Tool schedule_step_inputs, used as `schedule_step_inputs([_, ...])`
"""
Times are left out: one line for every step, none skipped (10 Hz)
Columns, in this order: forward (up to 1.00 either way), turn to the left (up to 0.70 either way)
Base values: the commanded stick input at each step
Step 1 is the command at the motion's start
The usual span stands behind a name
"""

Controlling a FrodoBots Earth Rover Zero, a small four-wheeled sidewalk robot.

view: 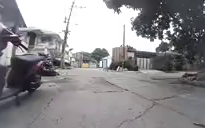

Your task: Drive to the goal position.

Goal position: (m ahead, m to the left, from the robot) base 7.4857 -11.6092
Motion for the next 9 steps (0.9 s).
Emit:
schedule_step_inputs([0.1, 0.0])
schedule_step_inputs([0.11, 0.0])
schedule_step_inputs([0.1, 0.0])
schedule_step_inputs([0.11, 0.0])
schedule_step_inputs([0.11, 0.0])
schedule_step_inputs([0.11, 0.0])
schedule_step_inputs([0.1, 0.0])
schedule_step_inputs([0.11, 0.0])
schedule_step_inputs([0.11, 0.0])
